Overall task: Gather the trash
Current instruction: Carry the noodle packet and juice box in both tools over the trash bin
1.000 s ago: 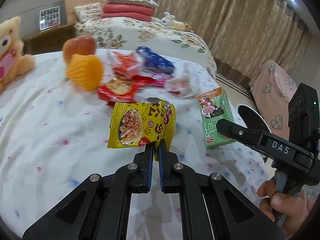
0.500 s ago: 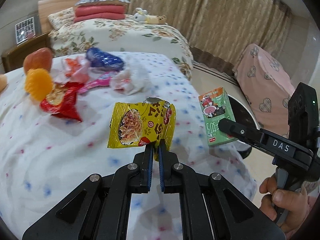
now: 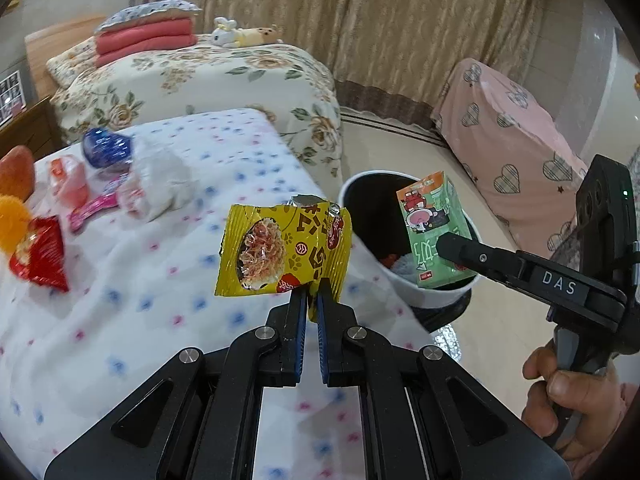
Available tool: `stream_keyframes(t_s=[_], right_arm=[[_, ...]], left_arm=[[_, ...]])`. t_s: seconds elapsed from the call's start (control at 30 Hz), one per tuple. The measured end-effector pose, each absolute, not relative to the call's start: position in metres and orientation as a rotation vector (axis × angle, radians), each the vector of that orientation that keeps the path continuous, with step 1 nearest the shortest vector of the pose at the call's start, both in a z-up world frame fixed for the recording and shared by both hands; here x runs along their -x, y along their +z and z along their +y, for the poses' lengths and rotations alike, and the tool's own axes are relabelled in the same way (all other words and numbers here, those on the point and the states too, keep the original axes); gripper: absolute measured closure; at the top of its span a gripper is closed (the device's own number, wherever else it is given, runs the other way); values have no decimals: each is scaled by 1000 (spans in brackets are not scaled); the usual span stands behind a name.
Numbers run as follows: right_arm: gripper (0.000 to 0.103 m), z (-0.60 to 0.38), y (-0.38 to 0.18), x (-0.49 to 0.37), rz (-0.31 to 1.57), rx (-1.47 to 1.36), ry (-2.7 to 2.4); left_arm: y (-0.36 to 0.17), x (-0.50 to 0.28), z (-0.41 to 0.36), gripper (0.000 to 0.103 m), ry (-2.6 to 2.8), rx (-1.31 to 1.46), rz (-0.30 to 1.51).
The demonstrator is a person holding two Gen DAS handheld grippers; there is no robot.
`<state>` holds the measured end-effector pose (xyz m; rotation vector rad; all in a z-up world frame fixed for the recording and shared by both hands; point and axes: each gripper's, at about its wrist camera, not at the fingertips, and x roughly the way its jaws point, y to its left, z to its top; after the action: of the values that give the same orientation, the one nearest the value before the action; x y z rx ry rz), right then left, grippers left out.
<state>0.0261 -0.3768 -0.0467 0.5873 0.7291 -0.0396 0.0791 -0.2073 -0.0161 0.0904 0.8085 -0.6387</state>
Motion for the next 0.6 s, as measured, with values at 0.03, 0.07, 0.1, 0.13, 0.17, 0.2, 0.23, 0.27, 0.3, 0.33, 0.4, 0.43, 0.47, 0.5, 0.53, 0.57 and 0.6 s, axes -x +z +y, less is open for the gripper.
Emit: stream_keyframes(t_s=[0.03, 0.07, 0.1, 0.13, 0.17, 0.2, 0.23, 0.27, 0.3, 0.33, 0.4, 0.43, 0.47, 0.5, 0.53, 0.57, 0.6], right_arm=[[71, -381, -47, -25, 728, -589, -50], [71, -385, -48, -25, 728, -591, -61], [71, -390, -50, -24, 728, -594, -71], [71, -394, -51, -24, 729, -595, -79], [71, -397, -52, -25, 730, -592, -89], [71, -399, -53, -24, 731, -591, -94], [71, -402, -54, -24, 734, -592, -100], [71, -405, -55, -25, 736, -592, -107], [71, -408, -57, -26, 739, -590, -114], [71, -410, -58, -26, 741, -591, -119], [71, -416, -61, -26, 743, -595, -125], [71, -418, -61, -26, 744, -598, -128], [71, -420, -62, -27, 745, -597, -131], [71, -421, -62, -27, 745, -597, -134], [71, -423, -63, -28, 747, -599, -137], [71, -426, -64, -27, 748, -600, -139], [71, -427, -65, -27, 749, -599, -141]], left_arm=[[-16, -79, -211, 98, -643, -95, 809], [-16, -79, -216, 98, -647, -100, 809], [-17, -80, -220, 98, -651, -106, 810], [-17, -80, -224, 98, -654, -109, 811], [-17, -80, -227, 98, -658, -114, 811], [-18, -81, -232, 98, -662, -119, 812], [-18, -81, -235, 98, -665, -123, 813], [-18, -82, -239, 98, -669, -128, 812], [-18, -82, -245, 98, -675, -136, 810], [-18, -82, -248, 98, -679, -142, 809], [-18, -82, -255, 98, -688, -152, 808], [-18, -83, -258, 98, -691, -156, 808], [-19, -84, -262, 98, -695, -162, 808], [-19, -84, -266, 98, -697, -166, 809], [-20, -85, -270, 98, -699, -171, 810], [-20, -86, -272, 98, -701, -174, 811], [-21, -87, -275, 98, -702, -176, 811]])
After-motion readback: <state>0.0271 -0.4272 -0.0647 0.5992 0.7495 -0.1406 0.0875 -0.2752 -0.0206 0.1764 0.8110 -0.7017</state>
